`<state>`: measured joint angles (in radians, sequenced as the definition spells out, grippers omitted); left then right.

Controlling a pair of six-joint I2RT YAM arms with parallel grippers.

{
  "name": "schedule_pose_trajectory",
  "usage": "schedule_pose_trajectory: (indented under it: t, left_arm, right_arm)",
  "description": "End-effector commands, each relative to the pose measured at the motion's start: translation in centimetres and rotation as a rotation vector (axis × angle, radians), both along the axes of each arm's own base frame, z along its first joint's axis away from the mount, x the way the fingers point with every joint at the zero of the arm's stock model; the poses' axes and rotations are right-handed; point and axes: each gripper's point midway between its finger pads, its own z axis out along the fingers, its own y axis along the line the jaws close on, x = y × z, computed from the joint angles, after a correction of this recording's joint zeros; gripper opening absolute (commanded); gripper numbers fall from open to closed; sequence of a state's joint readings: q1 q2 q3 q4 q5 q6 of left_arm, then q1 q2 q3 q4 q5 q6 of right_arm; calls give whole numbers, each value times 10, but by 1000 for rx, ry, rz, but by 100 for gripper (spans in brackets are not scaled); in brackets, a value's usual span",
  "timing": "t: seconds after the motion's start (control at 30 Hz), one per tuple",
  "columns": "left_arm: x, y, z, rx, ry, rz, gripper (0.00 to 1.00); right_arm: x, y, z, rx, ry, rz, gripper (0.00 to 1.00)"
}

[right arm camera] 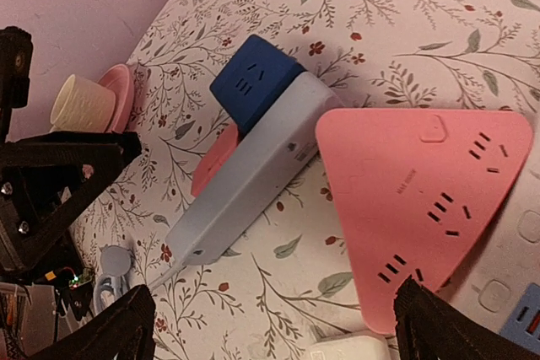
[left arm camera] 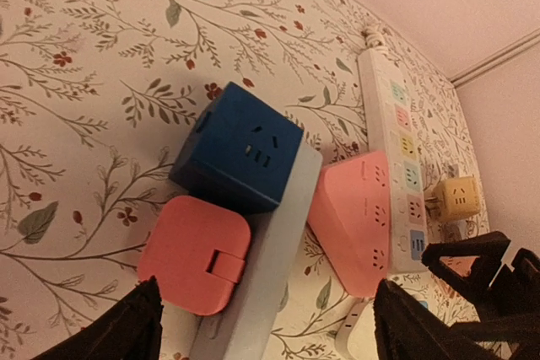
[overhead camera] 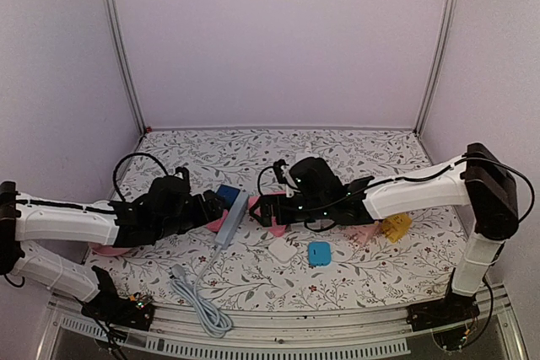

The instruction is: Pull the plug off the socket

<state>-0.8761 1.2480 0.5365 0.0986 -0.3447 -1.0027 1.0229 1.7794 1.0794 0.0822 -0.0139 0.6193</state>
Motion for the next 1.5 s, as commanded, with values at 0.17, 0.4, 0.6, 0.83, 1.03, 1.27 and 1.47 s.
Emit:
schedule_pose_trajectory:
  t: [0.17,0.4,0.6,0.83,1.03,1.27,1.47]
  left_arm:
    - [-15,51,-13,14,33,77,87]
    - [-18,74,-3,-22,-1,126,88]
    - [-18,76,-2,-24,-2,129,88]
    - [-18,76,-3,-21,1,127,88]
    - [-17,74,-4,-29,3,120,88]
    - [-17,70,-9,-38,11,106,88]
    - [-16,63,-14,-51,22,87,87]
  right_arm:
    - [-18,85,-28,-69,13,106,99]
    - [-12,102,-61,-129,33,78,98]
    - [4,114,-80,-195,11,34,98]
    - [14,103,-115,-323,-8,-3,98]
    - [16,72,-124,-428,-31,-38,99]
    - [23,29,-98,-409,-28,-105,96]
    - [22,13,-86,-367,-20,-115,86]
